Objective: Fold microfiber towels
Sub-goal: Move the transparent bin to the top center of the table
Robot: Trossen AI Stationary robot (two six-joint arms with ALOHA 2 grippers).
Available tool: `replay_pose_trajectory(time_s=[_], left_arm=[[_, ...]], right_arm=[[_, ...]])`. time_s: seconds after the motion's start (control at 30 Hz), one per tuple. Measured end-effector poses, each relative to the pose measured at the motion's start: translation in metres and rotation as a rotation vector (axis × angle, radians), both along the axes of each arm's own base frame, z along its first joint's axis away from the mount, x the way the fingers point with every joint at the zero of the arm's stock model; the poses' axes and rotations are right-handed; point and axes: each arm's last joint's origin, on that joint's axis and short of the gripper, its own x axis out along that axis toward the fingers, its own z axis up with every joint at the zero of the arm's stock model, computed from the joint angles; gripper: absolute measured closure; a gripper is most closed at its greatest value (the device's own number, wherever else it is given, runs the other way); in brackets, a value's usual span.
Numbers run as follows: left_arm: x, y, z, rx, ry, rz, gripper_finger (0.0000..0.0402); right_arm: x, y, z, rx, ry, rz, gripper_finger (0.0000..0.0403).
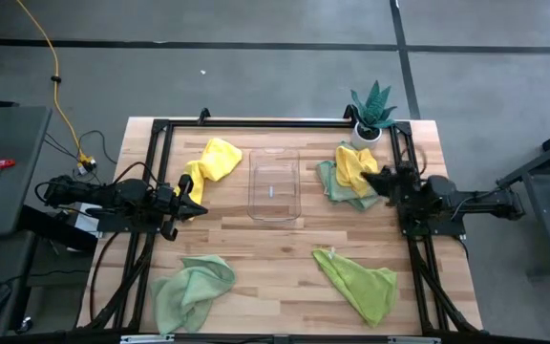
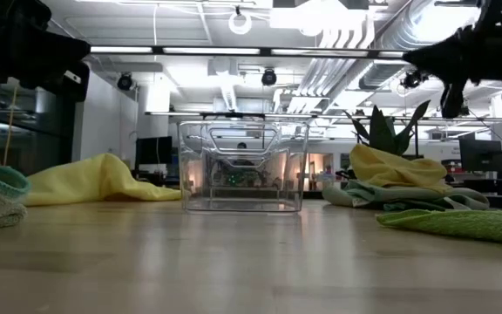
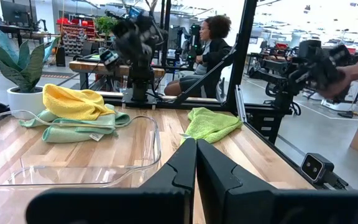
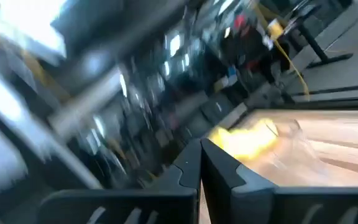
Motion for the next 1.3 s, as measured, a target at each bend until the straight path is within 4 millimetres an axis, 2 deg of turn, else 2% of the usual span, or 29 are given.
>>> replay_pose_trajectory(time_s=[0.1,0.17,0.3,0.43,0.53,0.63,0.73,0.9,1.0,1.17,1.3], left_arm=[[0.0,0.0,0.0,0.0,-0.002,0.0,0.0398],[0.0,0.0,0.001,0.0,-0.009,0.0,0.0398],[0.0,0.0,0.004,-0.003,-0.042,0.0,0.0398],[-0.001,0.0,0.015,-0.012,-0.153,0.0,0.0398],[-0.004,0.001,0.027,-0.025,-0.281,0.036,0.0398],[-0.008,0.007,0.037,-0.223,-0.4,0.205,0.0399],[-0.005,0.011,0.041,-0.387,-0.397,0.306,0.0399],[0.013,0.01,0.049,-0.44,-0.249,0.312,0.0401],[0.032,0.008,0.061,-0.424,-0.161,0.305,0.0401],[0.073,0.004,0.076,-0.386,0.032,0.286,0.0402],[0.1,0.002,0.082,-0.373,0.121,0.254,0.0402]], right_arm=[[-0.004,-0.005,0.007,0.223,-0.172,-0.12,0.0402],[-0.007,-0.007,0.01,0.265,-0.226,-0.206,0.0402],[-0.008,-0.008,0.018,0.233,-0.254,-0.262,0.0402],[-0.008,-0.007,0.047,0.152,-0.278,-0.251,0.0402],[-0.001,-0.007,0.063,0.068,-0.198,-0.271,0.0402],[0.008,-0.006,0.078,0.003,-0.136,-0.252,0.0402],[0.021,-0.005,0.084,-0.042,0.02,-0.214,0.0402],[0.037,-0.005,0.089,-0.018,0.43,-0.17,0.0396],[0.042,-0.007,0.088,0.017,0.689,-0.112,0.0372],[0.046,-0.014,0.064,0.129,1.105,-0.106,0.0304],[0.055,-0.021,0.036,0.208,1.309,-0.119,0.0263]])
